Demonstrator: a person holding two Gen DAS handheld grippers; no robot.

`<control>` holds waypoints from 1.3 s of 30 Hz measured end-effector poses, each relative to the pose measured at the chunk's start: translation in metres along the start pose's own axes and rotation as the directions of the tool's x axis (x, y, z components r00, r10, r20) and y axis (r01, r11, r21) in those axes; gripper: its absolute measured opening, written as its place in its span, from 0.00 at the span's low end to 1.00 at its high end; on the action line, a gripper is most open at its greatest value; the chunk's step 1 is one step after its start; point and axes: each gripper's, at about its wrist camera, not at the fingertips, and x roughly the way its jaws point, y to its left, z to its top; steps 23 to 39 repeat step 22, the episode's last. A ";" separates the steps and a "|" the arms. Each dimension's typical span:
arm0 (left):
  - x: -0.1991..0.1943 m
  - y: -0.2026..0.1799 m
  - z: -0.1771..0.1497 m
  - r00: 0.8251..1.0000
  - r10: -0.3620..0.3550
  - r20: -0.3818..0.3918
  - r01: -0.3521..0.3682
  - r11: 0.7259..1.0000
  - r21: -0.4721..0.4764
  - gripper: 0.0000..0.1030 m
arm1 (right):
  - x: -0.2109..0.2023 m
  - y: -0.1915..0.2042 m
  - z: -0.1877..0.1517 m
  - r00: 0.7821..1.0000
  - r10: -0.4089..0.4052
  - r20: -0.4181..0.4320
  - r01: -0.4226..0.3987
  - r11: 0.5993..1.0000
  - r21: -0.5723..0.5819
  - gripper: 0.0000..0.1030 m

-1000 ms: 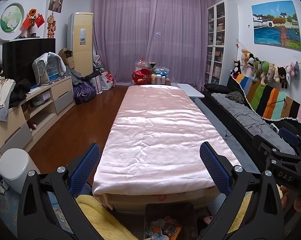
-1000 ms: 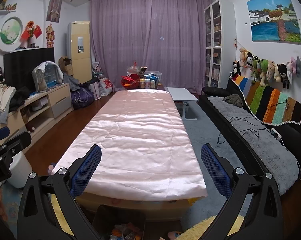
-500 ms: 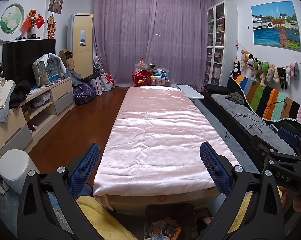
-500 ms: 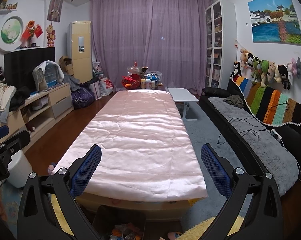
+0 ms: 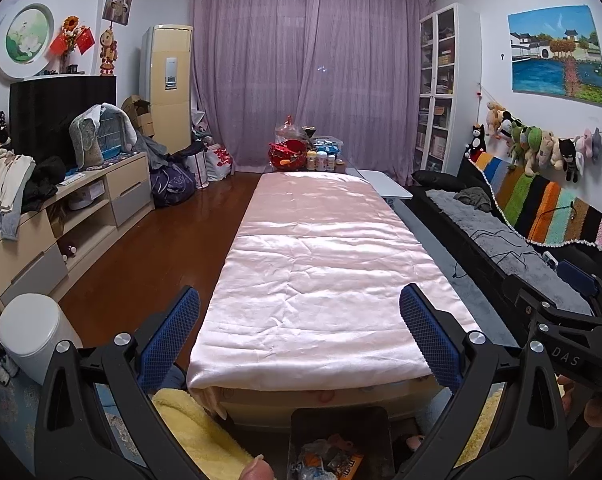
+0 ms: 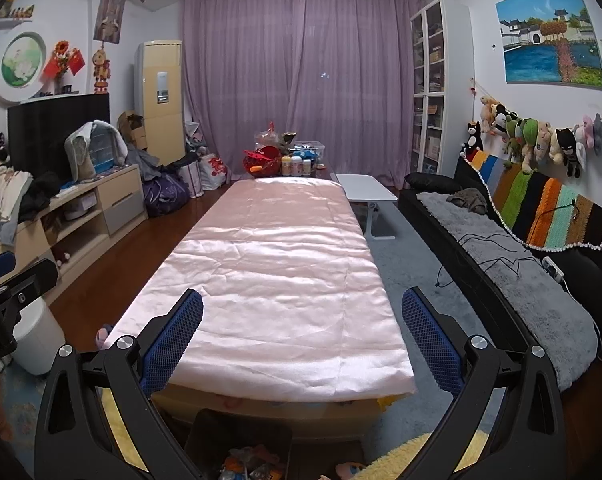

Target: Collect trash

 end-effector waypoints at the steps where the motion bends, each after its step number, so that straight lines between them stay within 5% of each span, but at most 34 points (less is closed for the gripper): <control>1: 0.001 0.001 0.000 1.000 0.000 -0.006 0.000 1.000 -0.010 0.92 | 0.000 0.000 0.000 1.000 0.000 0.000 0.000 1.000 0.001 0.97; 39: 0.008 0.005 -0.006 0.999 -0.029 -0.030 0.028 0.999 -0.038 0.92 | 0.004 0.000 -0.001 1.000 0.002 -0.015 -0.002 1.000 0.004 0.97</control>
